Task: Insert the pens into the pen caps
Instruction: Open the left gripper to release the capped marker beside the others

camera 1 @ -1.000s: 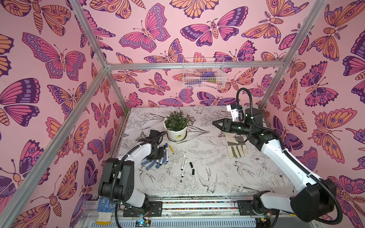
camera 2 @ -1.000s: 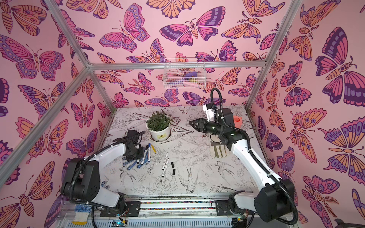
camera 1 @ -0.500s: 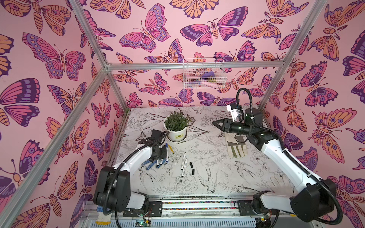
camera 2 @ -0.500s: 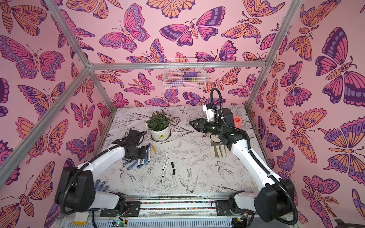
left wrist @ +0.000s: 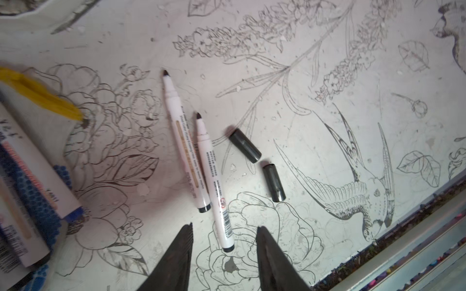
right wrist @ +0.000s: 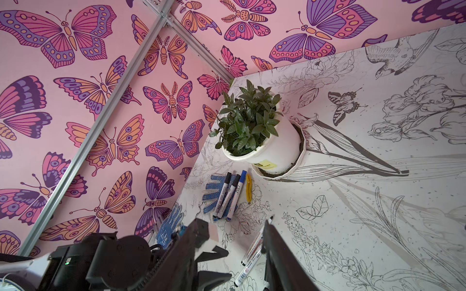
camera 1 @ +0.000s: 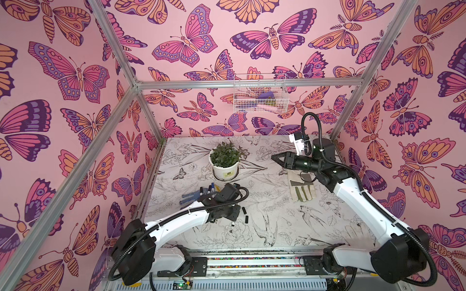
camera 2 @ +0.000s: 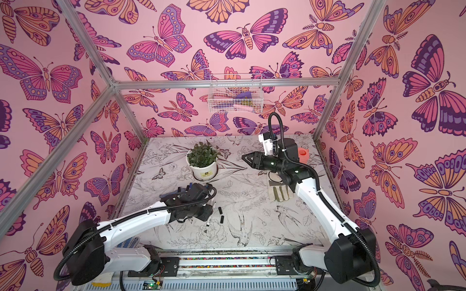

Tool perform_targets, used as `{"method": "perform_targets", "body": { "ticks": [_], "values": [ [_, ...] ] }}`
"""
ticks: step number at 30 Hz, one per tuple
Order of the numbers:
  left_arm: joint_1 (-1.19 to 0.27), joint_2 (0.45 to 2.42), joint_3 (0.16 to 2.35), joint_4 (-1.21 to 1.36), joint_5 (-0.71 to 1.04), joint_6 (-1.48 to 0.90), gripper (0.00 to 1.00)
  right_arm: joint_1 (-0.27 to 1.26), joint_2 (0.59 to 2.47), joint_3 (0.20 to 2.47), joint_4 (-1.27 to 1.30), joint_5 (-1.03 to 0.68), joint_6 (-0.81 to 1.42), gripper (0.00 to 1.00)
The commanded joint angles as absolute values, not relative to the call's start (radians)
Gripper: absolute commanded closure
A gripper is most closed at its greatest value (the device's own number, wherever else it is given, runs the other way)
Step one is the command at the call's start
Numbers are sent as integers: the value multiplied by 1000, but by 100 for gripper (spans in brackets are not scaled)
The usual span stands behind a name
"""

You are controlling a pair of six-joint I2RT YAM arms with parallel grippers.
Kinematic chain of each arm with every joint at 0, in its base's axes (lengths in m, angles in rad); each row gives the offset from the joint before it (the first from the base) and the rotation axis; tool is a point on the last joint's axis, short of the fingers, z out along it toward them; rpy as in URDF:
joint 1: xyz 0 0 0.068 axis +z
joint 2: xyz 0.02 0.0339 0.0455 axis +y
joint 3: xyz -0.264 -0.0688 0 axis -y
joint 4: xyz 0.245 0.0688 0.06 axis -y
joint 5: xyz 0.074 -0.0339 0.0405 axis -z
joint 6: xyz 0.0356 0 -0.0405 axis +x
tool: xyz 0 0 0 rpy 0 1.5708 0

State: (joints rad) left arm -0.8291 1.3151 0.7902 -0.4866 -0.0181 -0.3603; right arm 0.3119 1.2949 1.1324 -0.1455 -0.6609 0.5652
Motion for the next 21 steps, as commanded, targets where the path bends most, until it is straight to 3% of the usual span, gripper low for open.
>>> {"method": "perform_targets", "body": {
  "ticks": [1, 21],
  "values": [
    [-872, 1364, 770, -448, -80, -381, 55, 311, 1311, 1154, -162, -649, 536, 54],
    [-917, 1448, 759, -381, -82, -319, 57, 311, 1295, 1164, -208, -612, 511, 54]
  ]
}}
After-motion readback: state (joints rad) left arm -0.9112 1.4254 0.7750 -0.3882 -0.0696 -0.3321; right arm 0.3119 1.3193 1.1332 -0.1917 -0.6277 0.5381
